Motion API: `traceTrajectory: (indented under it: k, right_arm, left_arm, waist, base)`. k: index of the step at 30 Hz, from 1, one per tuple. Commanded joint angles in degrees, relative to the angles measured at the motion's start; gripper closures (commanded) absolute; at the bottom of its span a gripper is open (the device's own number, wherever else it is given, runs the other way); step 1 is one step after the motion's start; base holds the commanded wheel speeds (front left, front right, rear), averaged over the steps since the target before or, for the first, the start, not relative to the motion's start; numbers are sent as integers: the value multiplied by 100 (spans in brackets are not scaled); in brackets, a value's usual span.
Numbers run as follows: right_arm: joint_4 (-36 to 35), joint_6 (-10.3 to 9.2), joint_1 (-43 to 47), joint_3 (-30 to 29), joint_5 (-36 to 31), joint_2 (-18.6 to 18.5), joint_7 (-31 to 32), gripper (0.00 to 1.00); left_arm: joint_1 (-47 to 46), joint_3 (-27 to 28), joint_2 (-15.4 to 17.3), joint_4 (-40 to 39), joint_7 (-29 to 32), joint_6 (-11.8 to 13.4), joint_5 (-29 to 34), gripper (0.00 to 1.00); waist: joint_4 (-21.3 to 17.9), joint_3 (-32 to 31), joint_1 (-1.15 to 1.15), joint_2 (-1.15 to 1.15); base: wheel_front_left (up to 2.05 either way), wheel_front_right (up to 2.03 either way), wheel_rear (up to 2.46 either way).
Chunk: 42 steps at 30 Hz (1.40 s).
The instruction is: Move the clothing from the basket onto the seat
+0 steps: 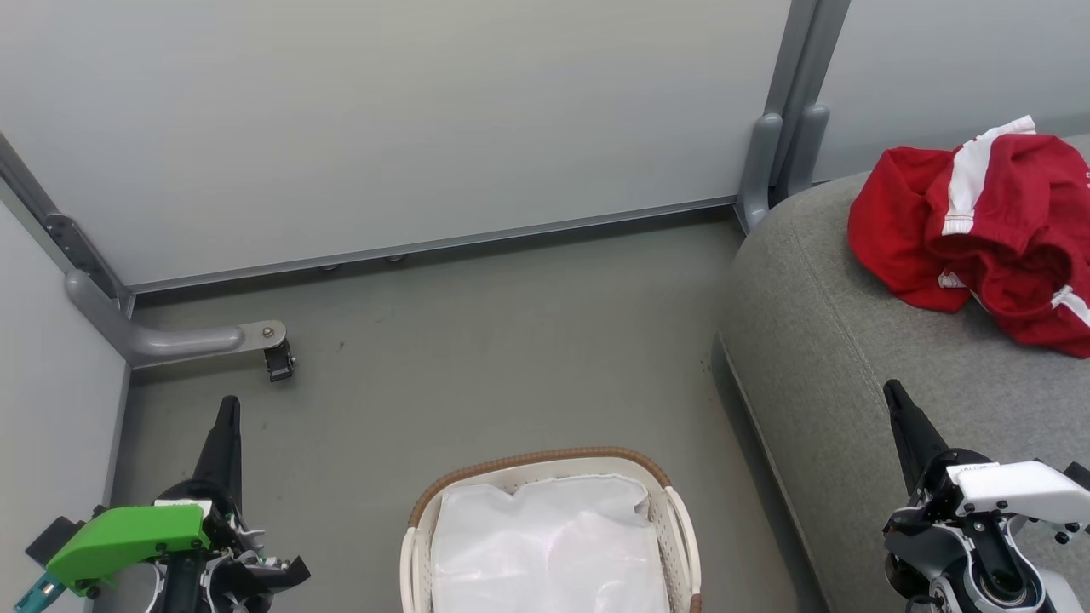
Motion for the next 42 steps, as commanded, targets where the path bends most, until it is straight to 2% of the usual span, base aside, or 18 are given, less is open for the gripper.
traceTrajectory:
  k: [1, 42]
  right_arm:
    - [-20, 0, 63, -14, 21, -30, 1, 100]
    - [-18, 0, 62, -22, 8, -21, 13, 100]
  left_arm:
    - [-59, 14, 29, -10, 26, -25, -17, 100]
    - [-59, 13, 29, -11, 25, -25, -18, 100]
  waist:
    - [0, 0, 0, 0]
    - [0, 0, 0, 0]
  base:
    - [0, 0, 0]
    - [0, 0, 0]
